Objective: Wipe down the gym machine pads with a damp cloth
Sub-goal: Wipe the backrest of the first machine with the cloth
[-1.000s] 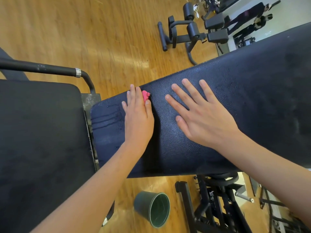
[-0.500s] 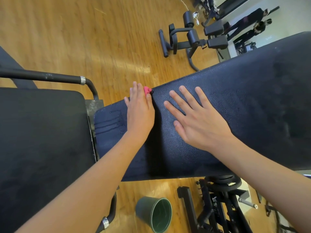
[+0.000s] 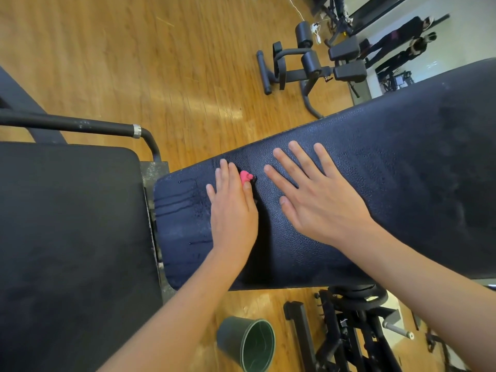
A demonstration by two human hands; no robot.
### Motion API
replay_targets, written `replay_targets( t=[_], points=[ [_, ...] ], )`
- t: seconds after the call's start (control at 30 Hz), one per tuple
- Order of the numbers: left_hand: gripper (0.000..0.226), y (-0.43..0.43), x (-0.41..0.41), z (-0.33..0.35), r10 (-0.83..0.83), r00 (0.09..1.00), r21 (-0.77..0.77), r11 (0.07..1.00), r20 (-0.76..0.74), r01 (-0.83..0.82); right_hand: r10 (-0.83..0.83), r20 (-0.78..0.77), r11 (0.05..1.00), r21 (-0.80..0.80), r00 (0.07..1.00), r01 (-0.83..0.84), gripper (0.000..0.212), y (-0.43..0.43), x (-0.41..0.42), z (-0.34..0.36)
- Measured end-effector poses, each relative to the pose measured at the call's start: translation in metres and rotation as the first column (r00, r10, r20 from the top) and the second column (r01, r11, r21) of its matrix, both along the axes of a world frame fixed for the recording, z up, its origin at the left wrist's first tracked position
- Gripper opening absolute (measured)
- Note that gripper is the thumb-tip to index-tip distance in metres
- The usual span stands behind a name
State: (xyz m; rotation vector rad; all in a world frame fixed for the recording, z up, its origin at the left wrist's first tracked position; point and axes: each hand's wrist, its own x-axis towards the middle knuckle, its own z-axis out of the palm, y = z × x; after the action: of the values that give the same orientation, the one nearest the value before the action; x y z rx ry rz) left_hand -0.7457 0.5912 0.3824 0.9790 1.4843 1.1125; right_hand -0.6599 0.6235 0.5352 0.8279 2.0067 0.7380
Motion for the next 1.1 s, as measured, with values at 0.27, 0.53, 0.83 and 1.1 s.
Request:
replay_targets(
  t=[0.27, 0.53, 0.83, 1.1],
  points=[
    [0.054, 0.004, -0.008, 0.0, -0.082, 0.997, 0.021, 0.996, -0.001, 0.082, 0.011, -0.018, 1.0, 0.001, 1.0, -0.011, 0.064, 0.001, 0.002, -0.002],
    [0.058, -0.051, 0.006, 0.0, -0.16, 0.986, 0.017, 0.987, 0.039, 0.159, 0.018, -0.009, 1.0, 0.013, 1.0, -0.018, 0.065, 0.0, 0.003, -0.003],
    [0.059, -0.019, 0.006, -0.01, -0.052, 0.998, 0.039, 0.998, 0.042, 0.05, 0.027, -0.01, 1.0, 0.015, 1.0, -0.027, 0.064, 0.001, 0.002, -0.003],
    [0.055, -0.042, 0.02, -0.01, -0.014, 1.0, 0.05, 0.999, 0.025, 0.013, 0.054, -0.011, 0.998, 0.033, 0.998, -0.054, 0.064, 0.001, 0.005, -0.005]
  ],
)
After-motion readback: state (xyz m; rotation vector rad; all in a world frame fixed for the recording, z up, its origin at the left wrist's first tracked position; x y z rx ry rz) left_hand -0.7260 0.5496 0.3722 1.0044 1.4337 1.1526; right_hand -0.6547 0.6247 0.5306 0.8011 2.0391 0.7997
